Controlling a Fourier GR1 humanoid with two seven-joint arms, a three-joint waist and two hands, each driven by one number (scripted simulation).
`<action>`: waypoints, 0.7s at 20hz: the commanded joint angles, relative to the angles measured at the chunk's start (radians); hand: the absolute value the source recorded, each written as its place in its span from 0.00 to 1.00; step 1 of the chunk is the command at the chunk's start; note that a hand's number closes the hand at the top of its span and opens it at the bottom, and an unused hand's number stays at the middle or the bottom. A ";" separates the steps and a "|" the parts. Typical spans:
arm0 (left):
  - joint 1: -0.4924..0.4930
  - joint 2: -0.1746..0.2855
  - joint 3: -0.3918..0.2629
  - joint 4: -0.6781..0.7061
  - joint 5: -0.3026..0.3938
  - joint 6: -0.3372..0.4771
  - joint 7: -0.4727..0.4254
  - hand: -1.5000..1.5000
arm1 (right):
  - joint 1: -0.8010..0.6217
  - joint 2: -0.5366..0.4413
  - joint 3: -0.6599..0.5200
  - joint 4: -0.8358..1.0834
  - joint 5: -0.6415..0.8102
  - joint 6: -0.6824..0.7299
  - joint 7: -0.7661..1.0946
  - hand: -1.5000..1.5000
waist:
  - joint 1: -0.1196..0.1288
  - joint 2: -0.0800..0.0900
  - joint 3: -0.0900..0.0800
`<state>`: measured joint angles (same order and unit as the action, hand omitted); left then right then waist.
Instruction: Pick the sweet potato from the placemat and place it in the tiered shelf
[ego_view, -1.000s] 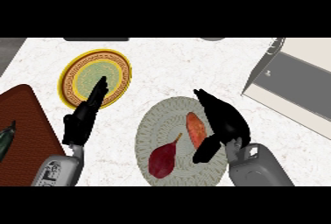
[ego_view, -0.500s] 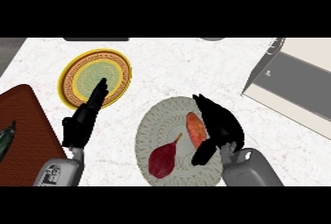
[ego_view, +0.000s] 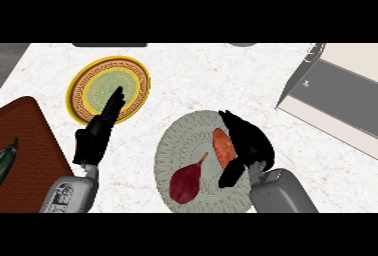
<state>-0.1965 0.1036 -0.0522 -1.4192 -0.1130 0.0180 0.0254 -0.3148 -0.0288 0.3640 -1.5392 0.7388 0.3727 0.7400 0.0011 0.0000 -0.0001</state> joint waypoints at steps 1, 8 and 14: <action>-0.015 0.053 0.064 0.006 0.029 -0.056 0.006 0.50 | 0.025 -0.004 -0.016 -0.008 0.014 0.014 -0.041 0.00 | -0.001 0.000 0.000; 0.022 -0.023 -0.011 -0.048 -0.044 0.002 0.037 0.50 | -0.014 0.008 0.012 0.081 0.042 0.072 -0.061 1.00 | 0.001 0.000 0.000; -0.018 -0.030 0.027 0.062 -0.039 -0.001 -0.050 0.50 | 0.120 -0.048 0.076 -0.062 0.131 0.016 -0.143 1.00 | -0.006 -0.001 0.000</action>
<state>-0.1930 0.0962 -0.0261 -1.4261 -0.1290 -0.0065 0.0213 -0.2775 -0.0501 0.3972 -1.5018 0.8362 0.3785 0.6099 0.0003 -0.0029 -0.0008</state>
